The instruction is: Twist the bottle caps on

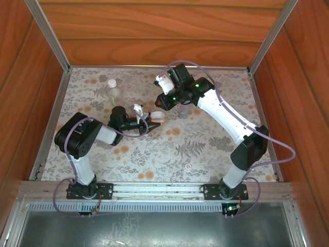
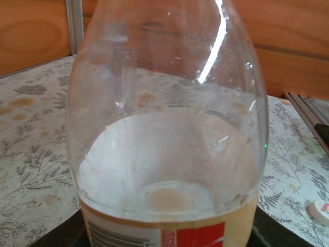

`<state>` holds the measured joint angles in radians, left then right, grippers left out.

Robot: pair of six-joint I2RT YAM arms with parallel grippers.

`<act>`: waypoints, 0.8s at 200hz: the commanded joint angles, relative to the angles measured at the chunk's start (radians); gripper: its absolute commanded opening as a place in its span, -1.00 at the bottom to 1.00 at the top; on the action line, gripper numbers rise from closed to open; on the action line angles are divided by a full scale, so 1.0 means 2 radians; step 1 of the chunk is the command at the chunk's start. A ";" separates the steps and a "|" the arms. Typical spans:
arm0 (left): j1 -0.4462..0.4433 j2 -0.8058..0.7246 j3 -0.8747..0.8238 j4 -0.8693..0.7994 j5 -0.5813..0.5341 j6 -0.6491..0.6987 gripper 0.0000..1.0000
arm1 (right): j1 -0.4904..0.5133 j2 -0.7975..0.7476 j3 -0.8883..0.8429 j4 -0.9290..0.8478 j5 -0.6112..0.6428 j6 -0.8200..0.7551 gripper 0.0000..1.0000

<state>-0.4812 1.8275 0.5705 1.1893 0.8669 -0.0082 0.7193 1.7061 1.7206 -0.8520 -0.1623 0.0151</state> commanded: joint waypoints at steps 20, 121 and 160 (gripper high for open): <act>-0.007 0.007 -0.010 -0.055 -0.085 0.038 -0.01 | 0.046 0.010 -0.014 -0.048 0.096 0.150 -0.47; -0.009 0.011 -0.011 -0.055 -0.058 0.038 -0.01 | 0.055 -0.001 -0.003 -0.028 0.125 0.121 -0.26; -0.009 0.008 -0.014 -0.056 -0.051 0.036 -0.01 | 0.052 -0.007 -0.003 -0.026 0.135 0.106 -0.13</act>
<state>-0.4995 1.8202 0.5690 1.1877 0.7963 0.0147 0.8181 1.7027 1.7214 -0.8680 0.1184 0.2596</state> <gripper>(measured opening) 0.501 0.415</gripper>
